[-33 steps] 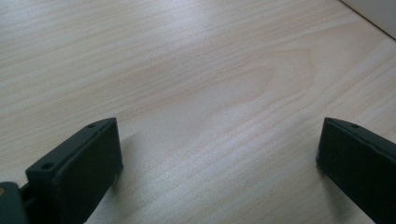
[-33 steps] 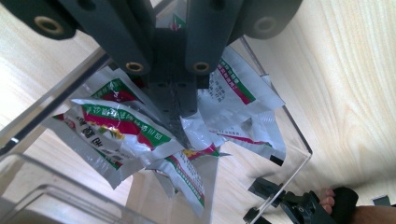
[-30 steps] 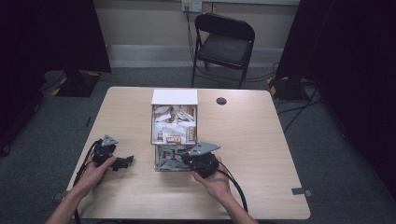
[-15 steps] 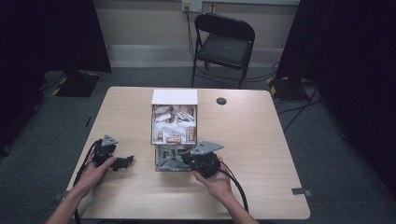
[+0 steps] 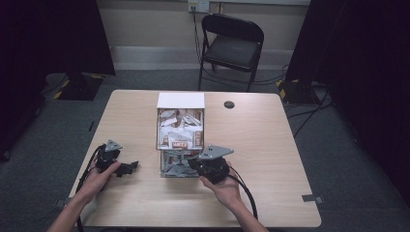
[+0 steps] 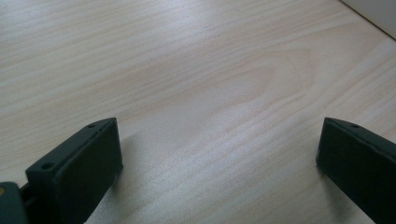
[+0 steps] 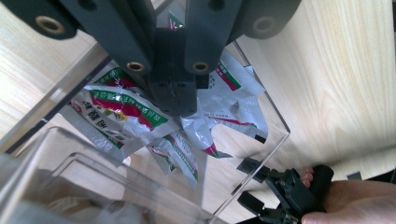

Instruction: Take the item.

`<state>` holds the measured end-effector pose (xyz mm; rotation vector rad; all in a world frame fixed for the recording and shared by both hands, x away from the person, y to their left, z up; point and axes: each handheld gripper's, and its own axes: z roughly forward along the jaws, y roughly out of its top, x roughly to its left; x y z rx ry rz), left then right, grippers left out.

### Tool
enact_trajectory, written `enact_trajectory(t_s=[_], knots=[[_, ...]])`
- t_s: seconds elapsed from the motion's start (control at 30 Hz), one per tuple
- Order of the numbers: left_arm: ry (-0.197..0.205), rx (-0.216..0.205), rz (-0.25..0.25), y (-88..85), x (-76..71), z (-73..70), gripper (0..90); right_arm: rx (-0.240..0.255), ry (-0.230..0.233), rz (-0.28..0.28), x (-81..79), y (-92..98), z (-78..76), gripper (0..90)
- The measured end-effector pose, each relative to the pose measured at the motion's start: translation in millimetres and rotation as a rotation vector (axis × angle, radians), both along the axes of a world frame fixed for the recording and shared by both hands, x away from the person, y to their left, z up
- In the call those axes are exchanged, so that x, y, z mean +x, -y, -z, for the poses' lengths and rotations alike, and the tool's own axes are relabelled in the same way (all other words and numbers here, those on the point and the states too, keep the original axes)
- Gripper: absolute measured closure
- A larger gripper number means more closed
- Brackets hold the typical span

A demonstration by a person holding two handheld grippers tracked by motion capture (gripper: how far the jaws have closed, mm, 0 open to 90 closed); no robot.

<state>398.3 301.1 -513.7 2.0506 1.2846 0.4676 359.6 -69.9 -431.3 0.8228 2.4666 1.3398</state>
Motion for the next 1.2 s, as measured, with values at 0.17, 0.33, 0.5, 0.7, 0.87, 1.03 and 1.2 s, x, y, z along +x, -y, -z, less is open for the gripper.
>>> enact_trajectory(t_s=[0.17, 0.33, 0.5, 0.7, 0.87, 1.03, 1.2], knots=[[0.0, 0.0, 0.0, 0.0, 0.0, 0.0, 0.0, 0.014, -0.001, -0.002, -1.2, 2.4, -2.9, 90.0], [0.0, 0.0, 0.0, 0.0, 0.0, 0.0, 0.0, 0.027, -0.003, -0.002, -1.9, 4.2, -4.8, 90.0], [0.0, 0.0, 0.0, 0.0, 0.0, 0.0, 0.0, 0.038, -0.002, -0.005, -2.9, 6.2, -7.8, 90.0], [0.0, 0.0, 0.0, 0.0, 0.0, 0.0, 0.0, 0.047, 0.0, -0.006, -4.1, 6.9, -9.8, 90.0], [0.001, -0.007, -0.004, 0.4, 0.0, 0.3, 0.0, 0.051, 0.003, -0.005, -5.3, 7.9, -11.6, 90.0], [0.001, -0.006, -0.004, 0.4, 0.0, 0.3, 0.0, 0.055, 0.001, -0.007, -6.6, 8.6, -13.4, 90.0], [0.001, -0.006, -0.004, 0.4, 0.0, 0.2, 0.0, 0.058, 0.012, 0.003, -9.3, 10.9, -16.4, 90.0]])
